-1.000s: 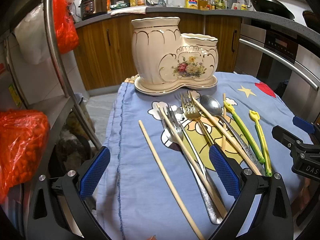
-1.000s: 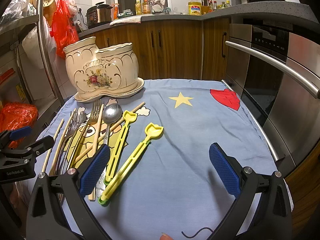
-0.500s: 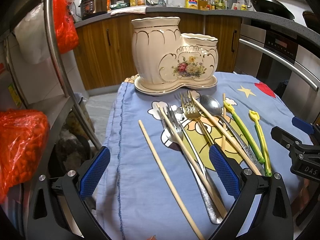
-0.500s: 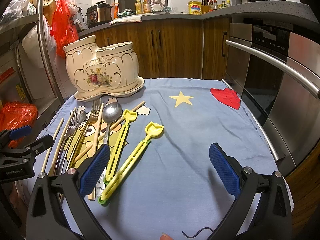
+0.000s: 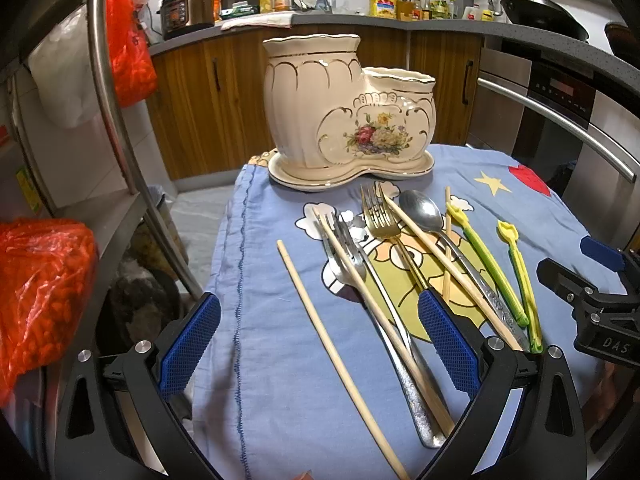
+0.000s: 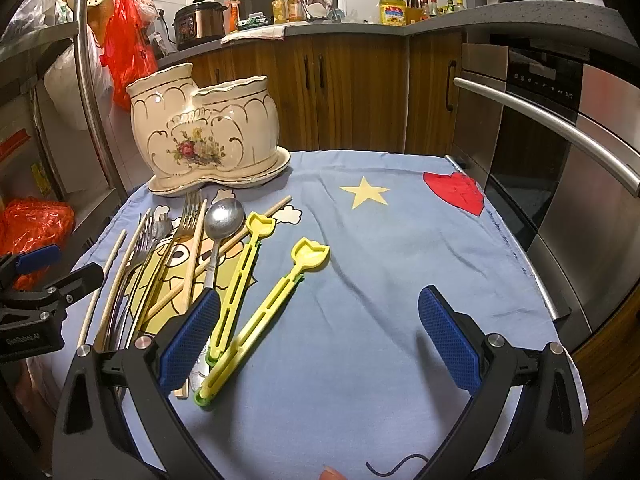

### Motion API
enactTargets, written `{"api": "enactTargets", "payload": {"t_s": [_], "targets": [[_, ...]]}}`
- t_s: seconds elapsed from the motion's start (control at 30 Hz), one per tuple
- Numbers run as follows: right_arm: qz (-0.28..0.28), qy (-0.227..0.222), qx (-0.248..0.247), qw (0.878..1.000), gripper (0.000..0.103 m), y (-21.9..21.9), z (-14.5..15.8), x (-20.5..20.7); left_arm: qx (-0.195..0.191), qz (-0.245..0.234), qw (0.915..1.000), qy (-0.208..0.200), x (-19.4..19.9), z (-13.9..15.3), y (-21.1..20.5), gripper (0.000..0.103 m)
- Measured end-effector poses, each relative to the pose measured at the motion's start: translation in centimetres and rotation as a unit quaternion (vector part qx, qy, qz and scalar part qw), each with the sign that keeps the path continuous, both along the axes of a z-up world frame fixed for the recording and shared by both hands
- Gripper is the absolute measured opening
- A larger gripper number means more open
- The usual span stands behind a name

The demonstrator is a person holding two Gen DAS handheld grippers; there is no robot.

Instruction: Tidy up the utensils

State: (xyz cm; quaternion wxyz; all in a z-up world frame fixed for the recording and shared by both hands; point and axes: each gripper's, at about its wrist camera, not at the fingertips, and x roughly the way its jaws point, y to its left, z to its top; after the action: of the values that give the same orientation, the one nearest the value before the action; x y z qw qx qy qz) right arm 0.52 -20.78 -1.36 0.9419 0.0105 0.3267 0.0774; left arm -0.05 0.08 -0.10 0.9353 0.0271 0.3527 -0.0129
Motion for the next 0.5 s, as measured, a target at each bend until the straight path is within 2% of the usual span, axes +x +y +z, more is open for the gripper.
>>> {"api": "enactTargets", "payload": {"t_s": [0.33,0.5], "targets": [[-0.001,0.013,-0.006,1.000,0.098,0.1,-0.3,0.5,-0.011,-0.005,0.9999,0.011,0.2,-0.1,-0.1,0.098],[0.004,0.024,0.011,1.000,0.098,-0.3,-0.4,1.3,-0.021,-0.008,0.9997,0.013,0.3,-0.1,0.3,0.098]]}}
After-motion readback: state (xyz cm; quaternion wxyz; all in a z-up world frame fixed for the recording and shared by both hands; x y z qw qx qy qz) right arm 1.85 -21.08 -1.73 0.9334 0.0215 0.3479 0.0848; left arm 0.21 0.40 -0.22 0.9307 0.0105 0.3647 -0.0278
